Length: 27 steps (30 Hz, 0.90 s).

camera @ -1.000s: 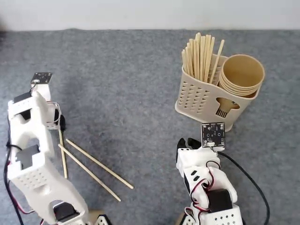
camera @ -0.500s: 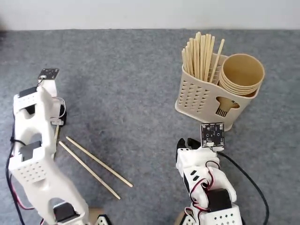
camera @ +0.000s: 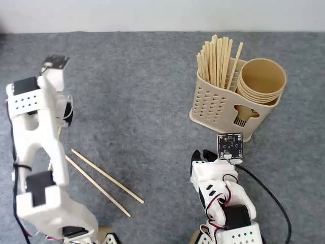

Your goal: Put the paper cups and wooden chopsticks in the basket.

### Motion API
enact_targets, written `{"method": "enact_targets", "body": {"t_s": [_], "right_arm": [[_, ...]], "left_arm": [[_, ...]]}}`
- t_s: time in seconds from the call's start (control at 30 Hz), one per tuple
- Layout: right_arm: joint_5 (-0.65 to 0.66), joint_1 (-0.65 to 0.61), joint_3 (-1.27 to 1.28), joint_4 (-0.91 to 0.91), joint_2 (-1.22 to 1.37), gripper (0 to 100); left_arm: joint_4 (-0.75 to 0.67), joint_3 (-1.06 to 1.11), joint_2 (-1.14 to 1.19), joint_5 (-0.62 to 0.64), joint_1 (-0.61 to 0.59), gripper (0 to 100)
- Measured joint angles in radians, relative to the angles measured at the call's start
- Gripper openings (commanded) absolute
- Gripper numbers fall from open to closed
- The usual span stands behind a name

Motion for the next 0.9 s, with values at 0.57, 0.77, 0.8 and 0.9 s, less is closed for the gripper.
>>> {"method": "enact_targets", "body": {"t_s": [0.57,0.77,0.8,0.9], "right_arm": [[0.0,0.002,0.028,-0.052,0.002,7.9],[0.0,0.0,0.028,-0.054,0.002,7.9],[0.0,0.0,0.028,-0.054,0.002,7.9],[0.0,0.0,0.028,-0.054,0.002,7.9]], "left_arm": [[-0.307,0.0,-0.321,0.387,0.295,1],[-0.548,0.0,-0.385,0.58,0.423,1],[-0.589,0.0,-0.394,0.618,0.445,1],[-0.718,0.0,-0.411,0.712,0.516,1]]}}
